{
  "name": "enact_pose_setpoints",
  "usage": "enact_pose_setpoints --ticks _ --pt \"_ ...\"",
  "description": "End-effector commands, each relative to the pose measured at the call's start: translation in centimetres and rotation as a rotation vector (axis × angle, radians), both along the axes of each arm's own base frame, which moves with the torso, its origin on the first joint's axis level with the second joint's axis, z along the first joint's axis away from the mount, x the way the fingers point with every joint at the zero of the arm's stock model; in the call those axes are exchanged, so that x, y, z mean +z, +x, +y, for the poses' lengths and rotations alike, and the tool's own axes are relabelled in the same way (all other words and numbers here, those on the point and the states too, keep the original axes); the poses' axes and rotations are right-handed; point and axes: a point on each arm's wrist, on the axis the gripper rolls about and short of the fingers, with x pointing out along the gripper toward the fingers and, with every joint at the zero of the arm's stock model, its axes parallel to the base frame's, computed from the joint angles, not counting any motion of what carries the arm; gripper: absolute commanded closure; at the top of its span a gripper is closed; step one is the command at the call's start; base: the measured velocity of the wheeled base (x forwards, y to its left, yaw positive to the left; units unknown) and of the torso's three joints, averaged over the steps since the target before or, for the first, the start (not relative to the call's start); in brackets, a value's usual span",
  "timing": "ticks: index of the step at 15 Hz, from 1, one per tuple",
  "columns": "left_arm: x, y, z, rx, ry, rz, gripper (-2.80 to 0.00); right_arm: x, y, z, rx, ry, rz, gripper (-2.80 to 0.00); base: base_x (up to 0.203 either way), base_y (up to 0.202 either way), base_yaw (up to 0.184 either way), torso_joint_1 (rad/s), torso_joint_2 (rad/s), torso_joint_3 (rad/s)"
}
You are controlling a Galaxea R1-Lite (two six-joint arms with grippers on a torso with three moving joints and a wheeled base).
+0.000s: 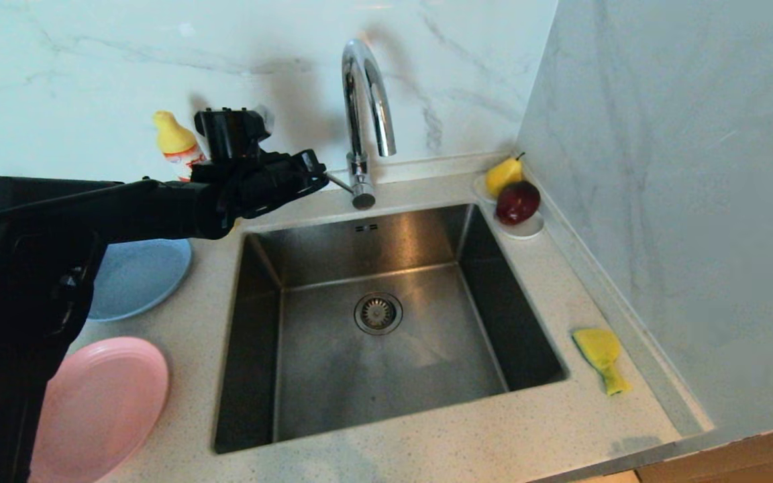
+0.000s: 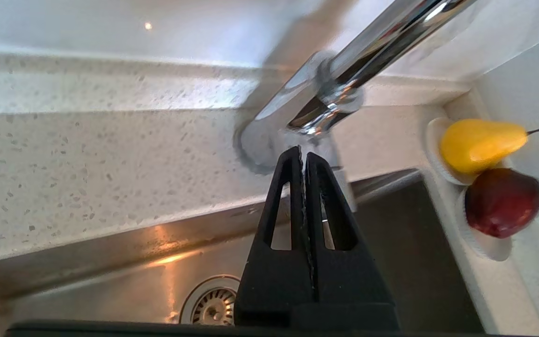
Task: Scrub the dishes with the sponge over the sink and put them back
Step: Turn on the faucet
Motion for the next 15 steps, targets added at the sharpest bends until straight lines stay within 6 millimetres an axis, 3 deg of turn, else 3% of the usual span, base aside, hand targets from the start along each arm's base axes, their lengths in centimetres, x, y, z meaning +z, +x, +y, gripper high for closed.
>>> enact_pose_setpoints --ticks 1,9,15 --pt "-1.0 0.6 -0.1 -0.001 -0.002 0.004 0.0 0.0 0.0 0.0 0.001 0.0 0.001 0.0 0.0 0.0 0.0 0.0 0.0 0.0" --pt "-1.3 0.6 -0.5 -0.019 -0.001 0.012 0.0 0.0 0.0 0.0 0.001 0.0 0.0 0.0 0.0 0.0 0.0 0.0 0.0 0.0" --pt "0.5 -0.2 -0.3 -0.016 -0.004 -0.023 0.0 0.0 0.0 0.0 0.001 0.0 0.001 0.0 0.0 0.0 0.0 0.0 0.0 0.0"
